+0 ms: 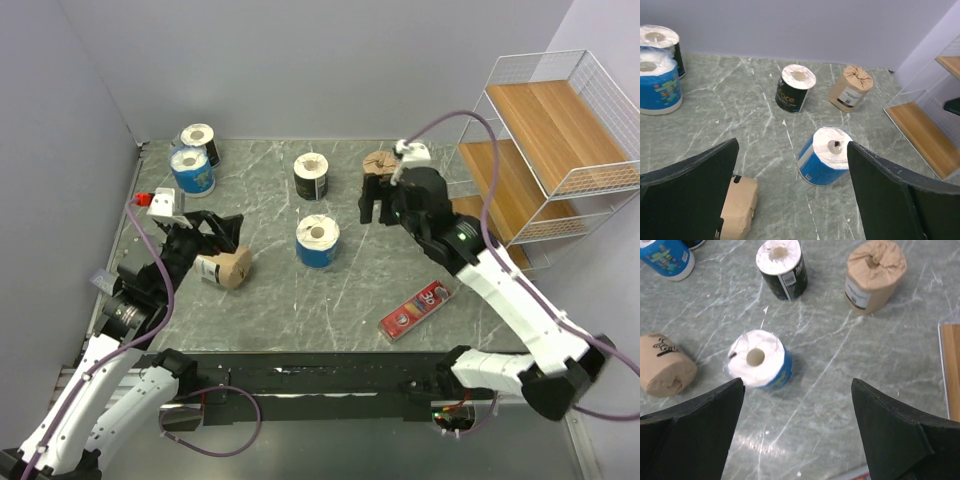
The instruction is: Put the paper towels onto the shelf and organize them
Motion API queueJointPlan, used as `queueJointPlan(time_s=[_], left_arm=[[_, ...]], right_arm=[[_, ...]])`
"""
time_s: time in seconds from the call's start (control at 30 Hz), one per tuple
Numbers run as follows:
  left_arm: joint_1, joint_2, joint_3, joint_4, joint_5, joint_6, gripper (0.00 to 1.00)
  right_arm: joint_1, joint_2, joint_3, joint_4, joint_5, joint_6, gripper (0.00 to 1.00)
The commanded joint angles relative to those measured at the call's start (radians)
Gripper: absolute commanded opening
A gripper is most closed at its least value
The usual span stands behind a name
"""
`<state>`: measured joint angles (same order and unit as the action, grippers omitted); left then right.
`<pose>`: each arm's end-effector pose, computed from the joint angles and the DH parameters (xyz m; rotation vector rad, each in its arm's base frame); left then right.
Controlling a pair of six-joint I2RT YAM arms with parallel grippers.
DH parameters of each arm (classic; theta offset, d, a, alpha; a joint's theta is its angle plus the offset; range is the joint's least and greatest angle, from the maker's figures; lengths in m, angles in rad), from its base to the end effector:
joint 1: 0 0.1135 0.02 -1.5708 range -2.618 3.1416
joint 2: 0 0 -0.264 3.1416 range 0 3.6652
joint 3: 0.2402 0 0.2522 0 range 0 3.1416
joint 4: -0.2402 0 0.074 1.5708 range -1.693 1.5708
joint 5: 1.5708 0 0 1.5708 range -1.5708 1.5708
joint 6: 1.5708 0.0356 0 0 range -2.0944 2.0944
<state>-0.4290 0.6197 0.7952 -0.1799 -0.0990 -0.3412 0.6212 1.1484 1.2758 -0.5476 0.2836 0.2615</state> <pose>0.1335 -0.0572 0.3682 -0.0086 1.5995 -0.5242 0.2058 0.1350 0.4008 -0.1735 1.9773 0.2924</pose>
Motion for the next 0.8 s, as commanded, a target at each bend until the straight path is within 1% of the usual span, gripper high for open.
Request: queueJointPlan(time_s=[0.0, 0.07, 0.1, 0.17, 0.2, 0.27, 0.3, 0.33, 0.5, 0.7, 0.77], left_arm=[[-0.005, -0.025, 0.036, -0.003, -0.079, -0.021, 0.96], [-0.005, -0.028, 0.036, 0.002, -0.061, -0.019, 0.96], [-0.005, -0.031, 0.035, 0.006, -0.053, -0.016, 0.97], [-0.007, -0.04, 0.026, 0.019, -0.028, -0.015, 0.97], [-0.007, -0.043, 0.024, 0.025, -0.021, -0.015, 0.97], [-0.007, -0.041, 0.019, 0.031, -0.01, -0.016, 0.97], [-0.01, -0.04, 0.019, 0.03, -0.008, -0.016, 0.96], [-0.011, -0.034, 0.024, 0.028, -0.005, -0.015, 0.96], [-0.011, -0.023, 0.026, 0.028, 0.018, -0.016, 0.97], [-0.011, -0.017, 0.029, 0.03, 0.024, -0.016, 0.97], [-0.011, -0.015, 0.027, 0.031, 0.031, -0.018, 0.96]], right_arm=[[-0.002, 0.163, 0.121, 0.086, 0.084, -0.093, 0.9], [-0.006, 0.224, 0.166, 0.132, 0.12, -0.166, 0.86], [-0.009, 0.287, 0.181, 0.152, 0.123, -0.197, 0.83], [-0.034, 0.353, 0.239, 0.16, 0.088, -0.287, 0.79], [-0.046, 0.422, 0.263, 0.155, 0.048, -0.306, 0.78], [-0.081, 0.493, 0.33, 0.135, 0.034, -0.343, 0.76], [-0.092, 0.558, 0.353, 0.127, 0.013, -0.355, 0.75], [-0.107, 0.591, 0.402, 0.118, 0.006, -0.378, 0.75], [-0.178, 0.761, 0.533, 0.08, 0.008, -0.429, 0.75], [-0.245, 0.885, 0.671, 0.017, -0.063, -0.456, 0.76], [-0.245, 0.907, 0.707, -0.005, -0.041, -0.488, 0.77]])
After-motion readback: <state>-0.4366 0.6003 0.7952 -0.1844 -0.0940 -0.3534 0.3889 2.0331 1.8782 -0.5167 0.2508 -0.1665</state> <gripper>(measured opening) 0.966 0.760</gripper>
